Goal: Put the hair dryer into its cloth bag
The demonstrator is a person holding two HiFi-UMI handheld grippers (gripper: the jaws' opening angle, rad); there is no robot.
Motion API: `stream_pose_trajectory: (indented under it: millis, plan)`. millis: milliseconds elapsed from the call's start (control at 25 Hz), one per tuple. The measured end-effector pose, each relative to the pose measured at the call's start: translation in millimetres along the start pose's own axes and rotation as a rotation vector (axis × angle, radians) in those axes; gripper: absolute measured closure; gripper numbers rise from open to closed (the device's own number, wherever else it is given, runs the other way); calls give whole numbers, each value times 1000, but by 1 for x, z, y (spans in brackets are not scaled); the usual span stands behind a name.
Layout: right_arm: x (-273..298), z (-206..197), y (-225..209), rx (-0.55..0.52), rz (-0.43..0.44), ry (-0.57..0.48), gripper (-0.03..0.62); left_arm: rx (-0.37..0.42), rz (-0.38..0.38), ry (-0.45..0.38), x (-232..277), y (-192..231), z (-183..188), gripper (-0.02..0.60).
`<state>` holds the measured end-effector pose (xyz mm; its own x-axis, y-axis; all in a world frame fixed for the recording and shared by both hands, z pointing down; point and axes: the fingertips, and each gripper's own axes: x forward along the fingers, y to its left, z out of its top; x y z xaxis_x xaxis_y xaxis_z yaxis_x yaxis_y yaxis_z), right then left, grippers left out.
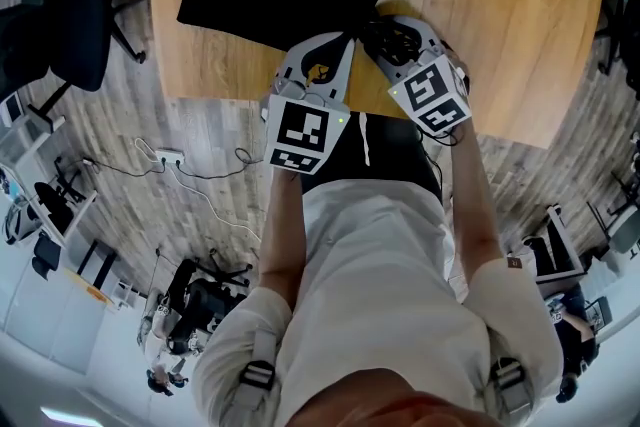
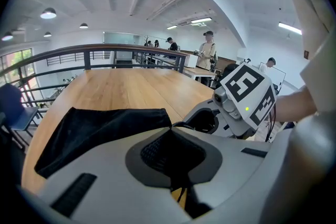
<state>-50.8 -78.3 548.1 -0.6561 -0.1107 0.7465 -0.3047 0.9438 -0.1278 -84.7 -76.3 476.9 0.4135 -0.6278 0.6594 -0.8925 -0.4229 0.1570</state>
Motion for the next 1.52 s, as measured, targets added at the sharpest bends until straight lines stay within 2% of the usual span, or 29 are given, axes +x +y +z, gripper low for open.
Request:
stream_pose_trajectory:
  millis: [720, 1400, 1520]
  plan:
    - [24, 19, 2, -100, 18, 0, 382, -28, -48, -6, 3, -10, -7, 558]
    - [37, 16, 2, -105, -16, -17, 374, -46, -78, 25, 10, -12, -25, 558]
    - [37, 13, 2, -114, -23, -5, 345, -42, -80, 22, 9, -12, -24, 558]
